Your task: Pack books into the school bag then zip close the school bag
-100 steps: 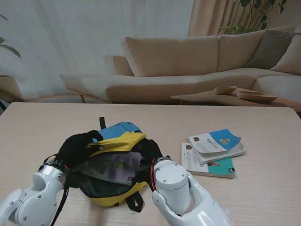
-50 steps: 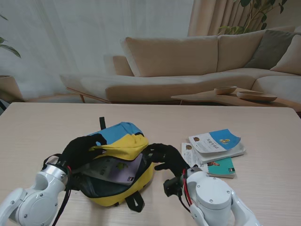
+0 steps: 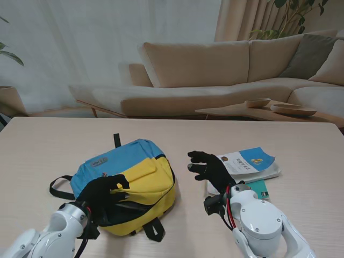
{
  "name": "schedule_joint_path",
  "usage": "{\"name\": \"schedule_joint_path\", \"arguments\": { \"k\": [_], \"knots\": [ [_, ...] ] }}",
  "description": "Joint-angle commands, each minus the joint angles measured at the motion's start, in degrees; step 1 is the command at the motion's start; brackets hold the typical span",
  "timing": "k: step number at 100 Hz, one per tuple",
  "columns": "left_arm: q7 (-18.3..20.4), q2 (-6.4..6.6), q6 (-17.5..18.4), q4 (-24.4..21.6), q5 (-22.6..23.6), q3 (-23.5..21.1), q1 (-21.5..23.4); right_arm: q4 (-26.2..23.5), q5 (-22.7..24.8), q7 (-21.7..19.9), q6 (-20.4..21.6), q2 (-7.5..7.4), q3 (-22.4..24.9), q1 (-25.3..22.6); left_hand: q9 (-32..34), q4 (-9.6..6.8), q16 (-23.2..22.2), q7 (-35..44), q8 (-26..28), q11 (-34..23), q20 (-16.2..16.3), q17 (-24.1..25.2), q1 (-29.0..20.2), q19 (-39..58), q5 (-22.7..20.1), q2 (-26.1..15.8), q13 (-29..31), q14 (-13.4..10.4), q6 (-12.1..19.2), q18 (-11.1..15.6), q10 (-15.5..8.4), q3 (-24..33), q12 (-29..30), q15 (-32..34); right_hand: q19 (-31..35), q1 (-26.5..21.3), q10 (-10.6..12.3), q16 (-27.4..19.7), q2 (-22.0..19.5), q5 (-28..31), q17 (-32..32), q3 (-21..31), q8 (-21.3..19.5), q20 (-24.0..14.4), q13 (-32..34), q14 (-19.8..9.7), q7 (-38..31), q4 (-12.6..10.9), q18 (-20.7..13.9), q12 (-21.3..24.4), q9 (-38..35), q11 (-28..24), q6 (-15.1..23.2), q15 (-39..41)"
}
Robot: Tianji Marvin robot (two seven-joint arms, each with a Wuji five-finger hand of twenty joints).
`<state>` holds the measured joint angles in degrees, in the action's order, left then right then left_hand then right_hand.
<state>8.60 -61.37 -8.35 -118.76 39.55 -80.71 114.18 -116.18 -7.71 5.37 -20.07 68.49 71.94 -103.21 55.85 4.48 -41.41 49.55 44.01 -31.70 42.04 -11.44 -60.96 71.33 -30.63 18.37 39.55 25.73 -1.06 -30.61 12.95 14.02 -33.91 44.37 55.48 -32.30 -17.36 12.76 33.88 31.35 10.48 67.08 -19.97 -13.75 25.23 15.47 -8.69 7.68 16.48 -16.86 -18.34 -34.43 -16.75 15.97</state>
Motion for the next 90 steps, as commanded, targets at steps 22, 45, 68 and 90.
{"name": "schedule_joint_path", "arguments": {
  "k": [22,45,68,90],
  "knots": [
    [2.3,0.04,-0.1,-3.1,2.5,-0.7,5.5,2.5,3.5,-1.8,3.2,-0.49,1.1,0.8,-19.0,-1.93,6.2,-17.4,-11.1,10.9,-6.3,11.7,19.5,-14.7,10.2,-2.9,-15.5,-3.4,-3.5,4.3,0.3,10.6,6.8,-15.9,2.9,3.8,3.7,1.0,0.0,0.8,-0.3,-1.9,-2.9,-2.1,-0.8,-2.4,-2.3,-2.4,-0.9,-1.2,-2.5,-1.2,5.6,2.5],
    [-1.3,-0.59,4.0,-4.2,2.1,-2.3,7.1,5.2,13.9,-4.2,7.8,-2.01,2.2,1.5,-25.9,-2.15,8.5,-22.9,-16.7,17.1,-6.1,15.4,20.6,-26.6,10.6,-5.3,-21.0,-4.1,-2.5,5.6,0.1,3.9,10.7,-24.2,8.6,8.1,7.3,5.0,1.7,-2.5,-1.4,-0.3,-5.8,-6.1,-1.2,-5.4,-22.5,-3.0,1.5,-3.3,-7.2,-5.1,10.0,10.1],
    [-3.0,-0.81,7.2,-3.7,1.8,-2.5,4.3,9.3,27.0,-5.4,12.0,-3.44,3.3,3.8,-25.1,-2.7,9.6,-26.2,-19.7,19.9,-5.6,15.7,18.7,-32.7,7.7,-7.4,-21.1,-3.5,-2.1,5.3,1.2,1.4,11.8,-28.2,9.3,7.5,9.3,5.5,2.4,-1.8,-1.1,1.8,-4.3,-6.7,-0.7,-6.6,-27.9,-3.5,1.0,-3.7,-9.8,-6.2,12.8,11.1],
    [-4.7,-0.76,10.0,-0.7,4.8,-1.5,-0.2,14.9,34.7,-7.6,13.1,-4.56,3.9,8.4,-24.2,-2.9,10.0,-26.7,-20.2,20.7,-5.6,15.6,17.9,-34.2,7.2,-6.9,-20.6,-3.9,-1.9,5.4,1.1,2.3,11.8,-29.5,6.5,2.1,12.5,4.3,2.8,-1.4,-1.4,3.6,-2.6,-5.4,-0.5,-8.7,-28.5,-3.4,-1.3,-3.2,-10.1,-4.5,16.3,8.6]
  ]
}}
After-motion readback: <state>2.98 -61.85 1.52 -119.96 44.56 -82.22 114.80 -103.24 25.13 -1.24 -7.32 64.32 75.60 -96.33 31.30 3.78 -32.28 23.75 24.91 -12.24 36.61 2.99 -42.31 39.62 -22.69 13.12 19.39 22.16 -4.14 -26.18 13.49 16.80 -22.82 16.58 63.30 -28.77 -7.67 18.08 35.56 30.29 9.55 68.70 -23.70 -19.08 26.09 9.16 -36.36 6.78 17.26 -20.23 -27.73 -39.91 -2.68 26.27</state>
